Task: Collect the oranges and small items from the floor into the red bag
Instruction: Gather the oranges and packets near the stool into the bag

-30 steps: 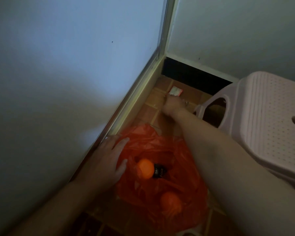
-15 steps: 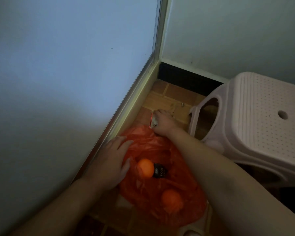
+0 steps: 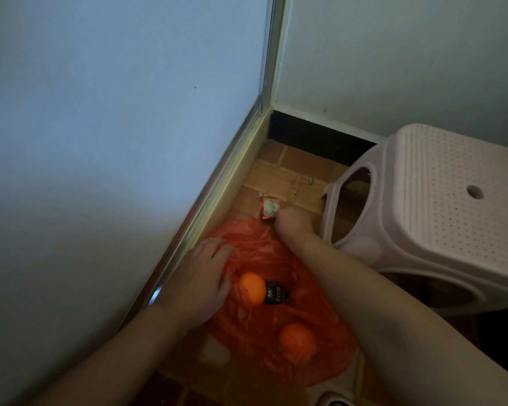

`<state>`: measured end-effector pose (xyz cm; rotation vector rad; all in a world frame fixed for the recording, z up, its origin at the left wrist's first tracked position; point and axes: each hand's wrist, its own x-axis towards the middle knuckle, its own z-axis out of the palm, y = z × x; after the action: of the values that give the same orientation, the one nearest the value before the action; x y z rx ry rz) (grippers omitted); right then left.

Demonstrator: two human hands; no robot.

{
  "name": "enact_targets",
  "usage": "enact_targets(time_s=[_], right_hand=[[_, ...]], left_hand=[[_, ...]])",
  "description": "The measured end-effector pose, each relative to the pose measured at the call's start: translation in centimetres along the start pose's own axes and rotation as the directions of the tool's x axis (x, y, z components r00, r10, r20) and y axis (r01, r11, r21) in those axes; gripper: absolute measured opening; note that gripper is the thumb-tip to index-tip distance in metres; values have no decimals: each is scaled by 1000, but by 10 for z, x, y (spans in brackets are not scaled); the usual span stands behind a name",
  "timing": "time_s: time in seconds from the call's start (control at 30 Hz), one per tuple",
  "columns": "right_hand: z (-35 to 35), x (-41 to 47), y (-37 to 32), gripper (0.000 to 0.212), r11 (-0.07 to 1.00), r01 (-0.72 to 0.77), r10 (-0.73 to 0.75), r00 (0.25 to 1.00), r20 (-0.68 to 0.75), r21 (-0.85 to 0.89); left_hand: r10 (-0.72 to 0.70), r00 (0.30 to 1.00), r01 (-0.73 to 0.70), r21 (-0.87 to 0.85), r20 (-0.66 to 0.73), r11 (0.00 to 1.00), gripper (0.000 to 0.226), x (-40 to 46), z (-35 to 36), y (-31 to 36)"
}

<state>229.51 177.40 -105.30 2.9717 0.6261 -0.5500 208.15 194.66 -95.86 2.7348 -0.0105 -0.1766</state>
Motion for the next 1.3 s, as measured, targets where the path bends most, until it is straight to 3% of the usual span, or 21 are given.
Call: enact_targets(time_s=[0.1, 0.2, 0.3, 0.43, 0.57, 0.8, 0.9, 1.1, 1.23, 1.3], right_hand=[[-7, -7, -1, 24, 999, -24, 26, 998, -59, 37], [-23, -22, -5, 25, 994, 41, -15, 972, -234, 106], [-37, -57, -8, 29, 969, 204, -122, 884, -452, 136], [-43, -119, 8, 35, 932, 310, -111, 734, -670, 185], [-22, -175, 22, 23, 904, 386, -167, 715, -679, 184], [-1, -196, 23, 18, 925, 346, -194, 785, -588, 156], [-14, -197, 25, 16, 906, 390, -197, 730, -654, 163], [-25, -198, 31, 14, 879, 449, -196, 648, -736, 162], [-36, -186, 29, 16, 848, 421, -36, 651, -759, 320], [-50, -184, 29, 14, 824, 452, -28, 633, -774, 340]], left_hand=[[5, 1000, -5, -9, -1, 1000, 51, 2, 5, -4], [-13, 1000, 13, -19, -8, 1000, 51, 3, 6, -3], [-35, 999, 35, -3, -20, 999, 52, 5, 5, 2], [-48, 999, 48, 4, -10, 999, 53, 10, 6, 2], [-22, 999, 22, 28, 23, 999, 52, 6, 12, -1], [4, 999, -7, 66, 47, 998, 57, -4, 10, 4], [25, 999, -27, 52, 39, 998, 53, -6, 7, 6], [4, 994, -12, -77, -109, 997, 41, 5, -1, 18], [-52, 992, 39, -102, -119, 994, 37, 14, -1, 25], [-85, 989, 72, -109, -124, 991, 37, 19, 0, 27]])
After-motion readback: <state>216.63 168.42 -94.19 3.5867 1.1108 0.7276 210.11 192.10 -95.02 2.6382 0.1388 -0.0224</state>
